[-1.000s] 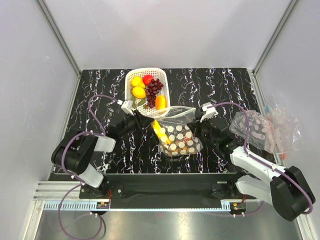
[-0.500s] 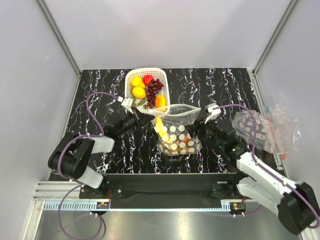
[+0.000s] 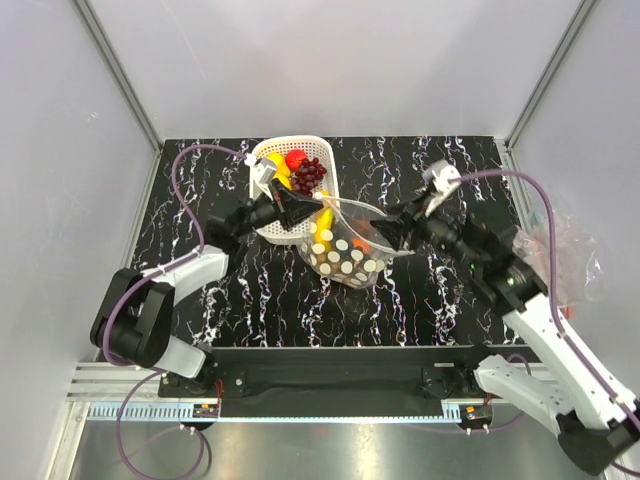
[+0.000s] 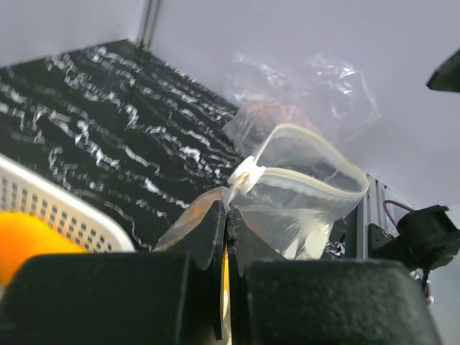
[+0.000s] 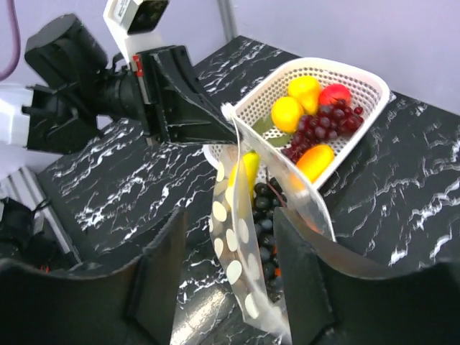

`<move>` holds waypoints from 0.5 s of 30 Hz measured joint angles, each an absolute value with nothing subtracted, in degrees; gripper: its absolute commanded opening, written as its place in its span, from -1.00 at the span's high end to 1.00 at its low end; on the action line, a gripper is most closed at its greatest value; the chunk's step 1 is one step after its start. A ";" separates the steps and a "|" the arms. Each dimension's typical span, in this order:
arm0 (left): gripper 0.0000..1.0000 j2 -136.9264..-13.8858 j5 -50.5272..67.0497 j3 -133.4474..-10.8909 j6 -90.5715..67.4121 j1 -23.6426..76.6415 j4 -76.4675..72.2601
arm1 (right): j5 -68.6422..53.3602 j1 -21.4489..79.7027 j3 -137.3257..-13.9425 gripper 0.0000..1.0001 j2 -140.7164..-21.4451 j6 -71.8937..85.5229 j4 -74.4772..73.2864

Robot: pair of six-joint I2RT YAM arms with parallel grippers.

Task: Place the food in the zip-top bag and seal the zipper
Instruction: Zip the zipper food storage bag at the center of the board.

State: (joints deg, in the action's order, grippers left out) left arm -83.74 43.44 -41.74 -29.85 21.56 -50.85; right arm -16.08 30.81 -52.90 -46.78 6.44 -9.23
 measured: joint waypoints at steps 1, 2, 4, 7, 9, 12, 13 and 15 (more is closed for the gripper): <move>1.00 -83.74 44.29 -42.78 -29.80 21.58 -50.85 | -17.47 30.81 -55.86 0.00 -49.25 5.50 -10.22; 1.00 -83.74 45.06 -43.40 -29.87 21.58 -50.98 | -18.96 30.79 -58.94 0.04 -52.34 4.60 -11.53; 1.00 -83.77 46.39 -43.55 -30.22 21.58 -51.55 | -21.78 30.81 -64.66 0.10 -58.43 2.72 -13.23; 1.00 -84.07 48.14 -43.55 -30.59 21.58 -51.20 | -25.87 30.81 -71.33 0.00 -68.12 -0.34 -16.03; 0.99 -84.12 49.15 -43.64 -30.50 21.58 -49.63 | -27.88 30.87 -74.00 0.00 -73.34 -2.79 -18.41; 0.97 -83.96 49.91 -43.77 -29.91 21.63 -47.53 | -29.47 30.98 -76.84 -0.02 -78.32 -5.93 -21.96; 0.95 -83.83 50.00 -43.79 -29.56 21.65 -46.78 | -29.89 31.05 -77.93 -0.05 -79.64 -6.96 -23.07; 0.95 -83.29 50.15 -43.81 -28.67 21.71 -44.56 | -31.11 31.20 -80.05 -0.05 -81.54 -9.02 -24.58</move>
State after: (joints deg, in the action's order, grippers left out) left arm -83.29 50.15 -43.81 -28.67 21.71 -44.56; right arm -31.11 31.20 -80.05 -81.54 -9.02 -24.58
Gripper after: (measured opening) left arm 0.024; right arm 0.521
